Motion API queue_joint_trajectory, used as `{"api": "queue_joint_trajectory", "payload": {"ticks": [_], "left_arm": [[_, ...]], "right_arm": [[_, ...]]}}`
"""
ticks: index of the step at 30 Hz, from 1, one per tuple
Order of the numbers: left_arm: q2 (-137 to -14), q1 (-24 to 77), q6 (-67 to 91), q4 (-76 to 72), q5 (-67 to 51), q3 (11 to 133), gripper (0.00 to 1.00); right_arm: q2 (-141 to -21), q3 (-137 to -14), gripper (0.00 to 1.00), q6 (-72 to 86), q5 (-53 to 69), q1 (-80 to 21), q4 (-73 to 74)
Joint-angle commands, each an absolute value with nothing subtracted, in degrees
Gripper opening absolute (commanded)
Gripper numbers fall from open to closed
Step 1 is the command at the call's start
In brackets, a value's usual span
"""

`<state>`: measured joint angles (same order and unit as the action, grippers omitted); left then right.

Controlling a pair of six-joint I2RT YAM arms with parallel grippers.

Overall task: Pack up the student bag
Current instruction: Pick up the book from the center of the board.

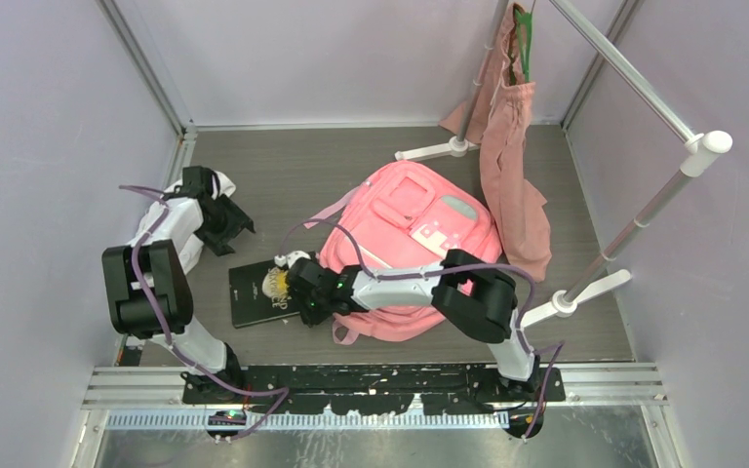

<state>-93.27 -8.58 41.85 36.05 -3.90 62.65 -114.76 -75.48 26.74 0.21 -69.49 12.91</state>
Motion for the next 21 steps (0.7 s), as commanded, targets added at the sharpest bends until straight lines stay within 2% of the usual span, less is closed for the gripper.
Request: {"api": "queue_joint_trajectory", "payload": {"ticks": [1,6,8,10,15,21], "left_arm": [[-94.98,-8.94,41.26,38.98,2.83,61.88,0.67],[-92.71,-10.89,41.50,39.71,2.58,57.14,0.67],[-90.57,-11.91,41.47,39.73,1.65,54.19,0.66],[-87.71,-12.65,42.37,40.59,0.61,51.23,0.66],[-76.62,-12.70,45.81,42.57,-4.75,42.79,0.65],[-65.80,-12.67,45.37,44.84,-1.47,43.32,0.65]], "right_arm": [[-117.48,-80.56,0.17,25.56,-3.76,-67.73,14.75],[-120.74,-86.26,0.17,23.69,-4.75,-63.05,16.97],[-121.86,-88.74,0.20,23.07,-4.28,-60.96,16.97],[-123.11,-91.54,0.26,23.04,-1.94,-58.58,17.12],[-122.96,-96.48,0.53,24.11,0.57,-56.35,20.43],[-116.62,-92.22,0.67,33.58,3.05,-56.35,18.58]]}}
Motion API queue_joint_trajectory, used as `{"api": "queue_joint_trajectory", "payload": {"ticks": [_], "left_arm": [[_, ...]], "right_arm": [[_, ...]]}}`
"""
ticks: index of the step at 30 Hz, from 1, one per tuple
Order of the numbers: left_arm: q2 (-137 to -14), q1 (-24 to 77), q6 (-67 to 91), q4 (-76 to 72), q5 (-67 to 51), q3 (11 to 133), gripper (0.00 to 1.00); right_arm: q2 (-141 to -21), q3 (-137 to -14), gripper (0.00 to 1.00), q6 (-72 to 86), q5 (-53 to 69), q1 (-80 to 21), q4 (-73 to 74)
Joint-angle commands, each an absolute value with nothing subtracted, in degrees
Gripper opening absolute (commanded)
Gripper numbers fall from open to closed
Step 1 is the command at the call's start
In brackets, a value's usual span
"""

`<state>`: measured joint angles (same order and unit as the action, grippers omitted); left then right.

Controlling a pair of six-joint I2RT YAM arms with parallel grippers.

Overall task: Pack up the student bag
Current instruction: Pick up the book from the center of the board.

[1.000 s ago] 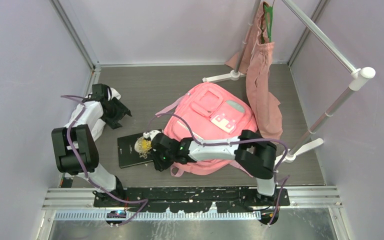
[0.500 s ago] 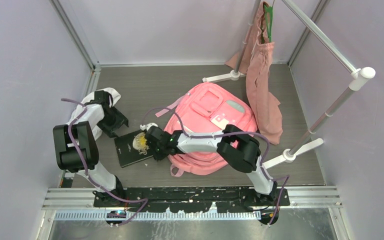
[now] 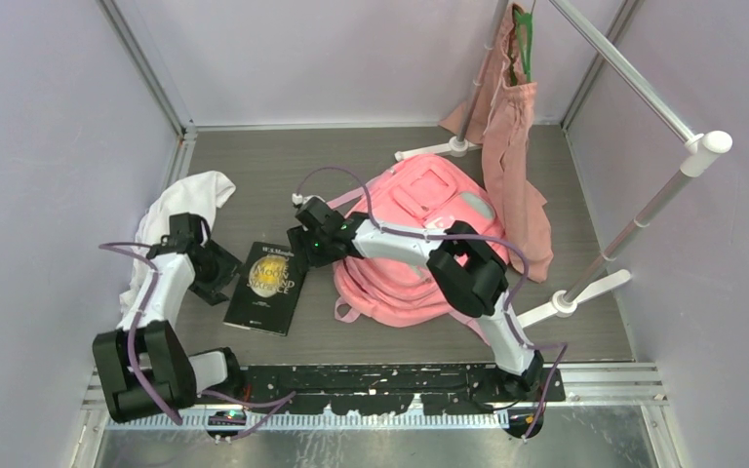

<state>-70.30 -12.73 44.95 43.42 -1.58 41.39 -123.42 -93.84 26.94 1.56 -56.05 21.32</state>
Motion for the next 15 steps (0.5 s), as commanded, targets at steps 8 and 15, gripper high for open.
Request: {"api": "queue_joint_trajectory", "payload": {"ticks": [8,15], "left_arm": [[-74.05,-12.97,42.23,38.24,-4.14,48.13,0.63],[-81.55,-13.89,42.25,32.94,-8.24,46.44,0.61]], "right_arm": [[-115.15,-83.50,0.70,51.50,5.48,-57.27,5.30],[-120.23,-83.03,0.68,57.12,8.41,-58.60,0.30]]}}
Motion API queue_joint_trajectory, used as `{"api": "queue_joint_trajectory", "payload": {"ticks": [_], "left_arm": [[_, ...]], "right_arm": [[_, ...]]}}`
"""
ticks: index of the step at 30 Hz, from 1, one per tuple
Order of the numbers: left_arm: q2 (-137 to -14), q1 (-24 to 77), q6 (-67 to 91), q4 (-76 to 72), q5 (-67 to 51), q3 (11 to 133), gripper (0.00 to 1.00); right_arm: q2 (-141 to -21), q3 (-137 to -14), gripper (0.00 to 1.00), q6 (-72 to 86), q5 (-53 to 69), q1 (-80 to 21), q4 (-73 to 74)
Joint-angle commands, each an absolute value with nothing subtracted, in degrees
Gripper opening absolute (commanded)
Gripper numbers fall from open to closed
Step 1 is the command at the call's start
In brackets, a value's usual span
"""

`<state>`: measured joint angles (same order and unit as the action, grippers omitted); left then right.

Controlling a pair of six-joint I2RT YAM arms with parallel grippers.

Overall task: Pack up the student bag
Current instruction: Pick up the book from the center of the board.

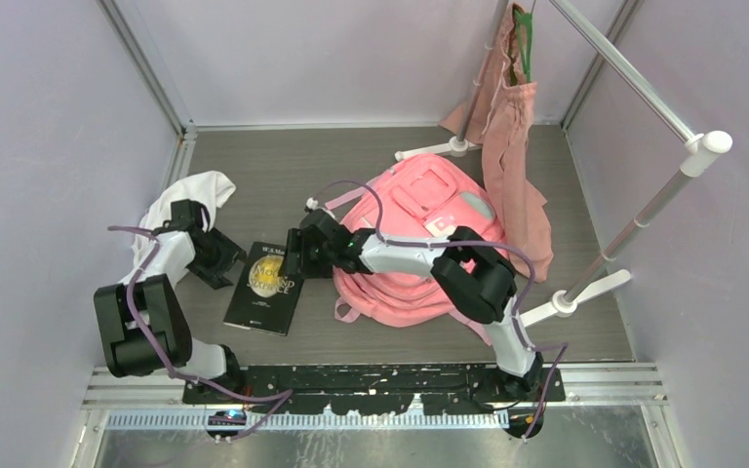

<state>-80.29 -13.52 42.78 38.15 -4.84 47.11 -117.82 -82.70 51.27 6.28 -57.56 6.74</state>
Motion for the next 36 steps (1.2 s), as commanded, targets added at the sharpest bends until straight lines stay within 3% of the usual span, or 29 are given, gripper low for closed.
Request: {"api": "queue_joint_trajectory", "payload": {"ticks": [1,10,20,31,34,36], "left_arm": [[-82.41,-13.90,42.77,32.39,-8.71,45.95,0.61],[-83.56,-13.93,45.63,29.30,-8.61,42.00,0.59],[-83.77,-14.23,46.03,30.58,-8.83,42.31,0.59],[-83.48,-14.28,46.85,29.48,-11.80,41.46,0.58],[-84.03,-14.25,46.92,28.81,-12.80,40.98,0.58],[-84.45,-14.22,46.85,28.75,-13.40,40.79,0.58]], "right_arm": [[-120.99,-83.21,0.67,57.55,8.41,-58.97,-1.07],[-121.78,-84.59,0.67,56.05,7.47,-60.38,0.19],[-115.41,-78.30,0.67,49.92,-7.86,-63.18,7.13],[-121.90,-82.84,0.67,53.70,4.07,-62.10,0.41],[-123.11,-83.95,0.54,57.33,8.54,-60.67,-5.12],[-123.02,-84.84,0.37,57.91,10.03,-60.23,-6.10]]}}
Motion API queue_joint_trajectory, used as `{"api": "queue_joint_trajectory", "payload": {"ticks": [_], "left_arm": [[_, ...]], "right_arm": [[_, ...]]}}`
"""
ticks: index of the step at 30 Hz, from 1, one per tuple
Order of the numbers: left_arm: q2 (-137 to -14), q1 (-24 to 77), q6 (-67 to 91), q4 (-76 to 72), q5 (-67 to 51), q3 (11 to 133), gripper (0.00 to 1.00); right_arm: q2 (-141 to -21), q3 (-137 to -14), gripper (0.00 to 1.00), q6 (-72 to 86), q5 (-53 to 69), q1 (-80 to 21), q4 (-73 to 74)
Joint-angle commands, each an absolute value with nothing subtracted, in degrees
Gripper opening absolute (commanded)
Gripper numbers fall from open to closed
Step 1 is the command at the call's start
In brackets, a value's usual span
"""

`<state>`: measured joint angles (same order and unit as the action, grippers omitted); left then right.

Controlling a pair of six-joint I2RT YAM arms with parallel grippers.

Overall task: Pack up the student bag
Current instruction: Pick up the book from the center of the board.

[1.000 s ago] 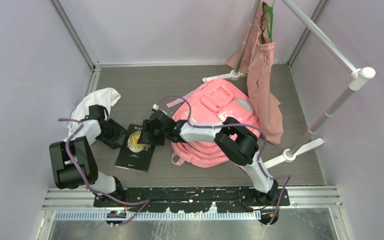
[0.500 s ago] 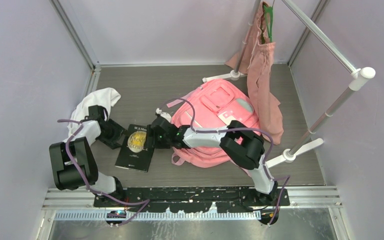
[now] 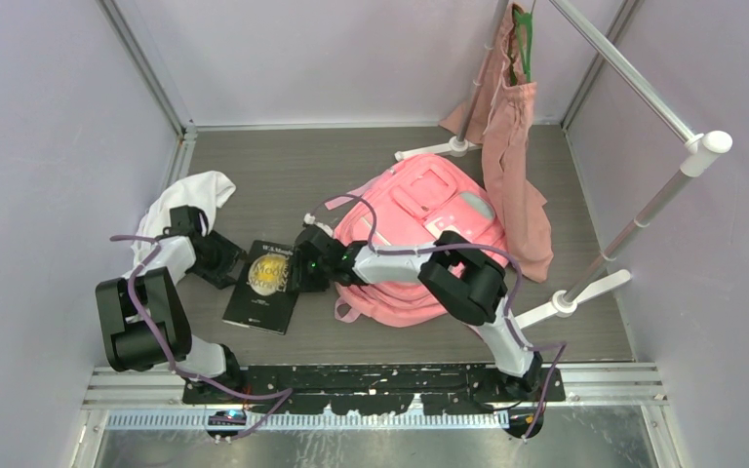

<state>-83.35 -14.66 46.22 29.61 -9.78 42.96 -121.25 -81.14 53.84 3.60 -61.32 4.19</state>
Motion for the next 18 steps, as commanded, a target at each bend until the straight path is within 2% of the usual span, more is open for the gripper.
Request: {"api": "queue_joint_trajectory", "payload": {"ticks": [1,5,13,15,18], "left_arm": [[-84.54,-14.24,46.80,28.75,-13.46,40.74,0.58],[-84.44,-14.20,46.50,28.65,-13.33,40.39,0.58],[-84.73,-14.22,46.49,26.85,-15.11,39.25,0.57],[-84.51,-14.24,46.49,26.86,-15.15,39.16,0.57],[-84.16,-14.26,46.50,26.87,-15.53,39.11,0.57]], "right_arm": [[-122.71,-85.24,0.31,57.92,10.44,-60.13,-6.08],[-120.97,-86.10,0.17,57.74,11.63,-59.95,-5.10],[-118.81,-86.82,0.14,58.25,14.93,-59.95,-7.44],[-118.79,-86.58,0.19,58.46,15.51,-60.01,-8.81],[-119.39,-86.36,0.38,59.71,16.67,-59.99,-11.19]]}}
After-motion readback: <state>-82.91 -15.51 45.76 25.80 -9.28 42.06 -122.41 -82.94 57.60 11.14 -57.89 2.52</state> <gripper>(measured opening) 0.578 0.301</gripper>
